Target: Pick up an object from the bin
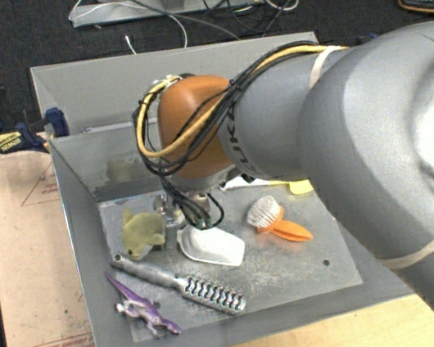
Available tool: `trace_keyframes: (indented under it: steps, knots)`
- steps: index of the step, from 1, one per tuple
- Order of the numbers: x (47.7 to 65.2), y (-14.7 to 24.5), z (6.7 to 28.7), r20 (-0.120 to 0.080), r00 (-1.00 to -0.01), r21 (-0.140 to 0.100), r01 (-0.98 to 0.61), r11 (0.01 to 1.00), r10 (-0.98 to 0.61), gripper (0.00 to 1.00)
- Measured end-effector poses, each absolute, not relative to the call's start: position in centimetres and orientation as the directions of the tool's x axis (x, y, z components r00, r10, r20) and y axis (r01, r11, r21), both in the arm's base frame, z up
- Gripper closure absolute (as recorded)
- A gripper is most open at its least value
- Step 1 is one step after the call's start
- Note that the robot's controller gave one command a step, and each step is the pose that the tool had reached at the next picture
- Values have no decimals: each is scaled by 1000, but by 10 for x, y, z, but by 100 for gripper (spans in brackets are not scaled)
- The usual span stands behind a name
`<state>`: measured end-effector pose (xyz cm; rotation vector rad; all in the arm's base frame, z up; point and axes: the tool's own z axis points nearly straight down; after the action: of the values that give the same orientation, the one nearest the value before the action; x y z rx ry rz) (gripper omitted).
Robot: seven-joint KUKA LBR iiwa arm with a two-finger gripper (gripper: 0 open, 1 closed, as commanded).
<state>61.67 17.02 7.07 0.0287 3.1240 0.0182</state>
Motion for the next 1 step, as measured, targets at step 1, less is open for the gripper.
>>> trace_keyframes:
  steps: [1]
  knots:
    - [617,170,71,-17,-1000,12,19,1000,19,100]
